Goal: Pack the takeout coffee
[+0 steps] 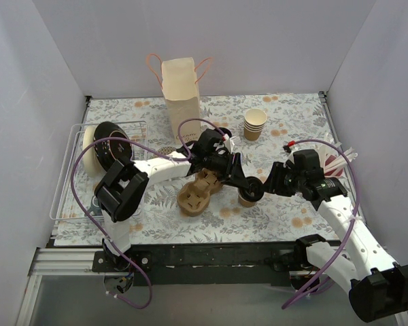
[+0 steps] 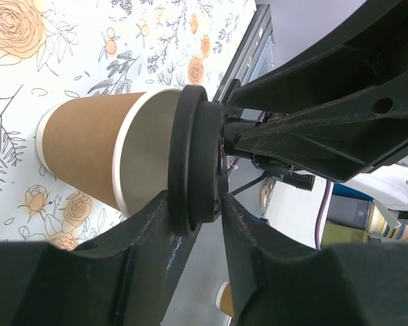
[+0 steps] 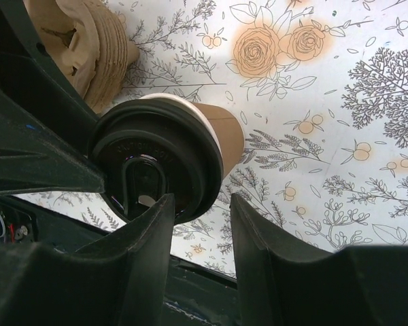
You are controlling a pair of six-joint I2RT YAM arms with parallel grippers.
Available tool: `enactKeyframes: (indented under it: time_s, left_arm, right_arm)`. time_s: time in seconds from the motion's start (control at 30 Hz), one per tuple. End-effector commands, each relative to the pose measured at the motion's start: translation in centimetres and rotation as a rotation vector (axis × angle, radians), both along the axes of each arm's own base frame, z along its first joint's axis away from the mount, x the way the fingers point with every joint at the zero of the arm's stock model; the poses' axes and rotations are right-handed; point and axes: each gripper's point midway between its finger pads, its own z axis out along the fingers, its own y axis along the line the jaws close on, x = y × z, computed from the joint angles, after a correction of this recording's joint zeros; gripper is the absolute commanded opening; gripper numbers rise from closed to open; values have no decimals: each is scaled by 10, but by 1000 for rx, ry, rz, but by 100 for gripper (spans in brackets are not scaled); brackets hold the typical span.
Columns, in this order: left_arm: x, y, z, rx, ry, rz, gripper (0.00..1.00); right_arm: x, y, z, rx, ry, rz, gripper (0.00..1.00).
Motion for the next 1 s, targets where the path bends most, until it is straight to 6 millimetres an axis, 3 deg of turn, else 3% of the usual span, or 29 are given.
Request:
enactKeyframes:
  time_s: [0.0,0.3,0.57,0.77,0.97]
  left_arm:
    - [13,0,15,-4,-59,20,38]
    - [16,7,15,31,-95,36,45]
    - [21,11,19,60,-138,53,60]
    - [22,8,22,52,-137,46,63]
    - [20,7,39,16,-148,37,66]
  right_arm:
    - [6,4,3,14,-33,19,45]
    - [4,5,-3,20,-16,30,43]
    - [4,5,-3,14,-15,35,42]
    - [6,7,2,21,-32,39,42]
    - [7,9,8,44,-62,44,42]
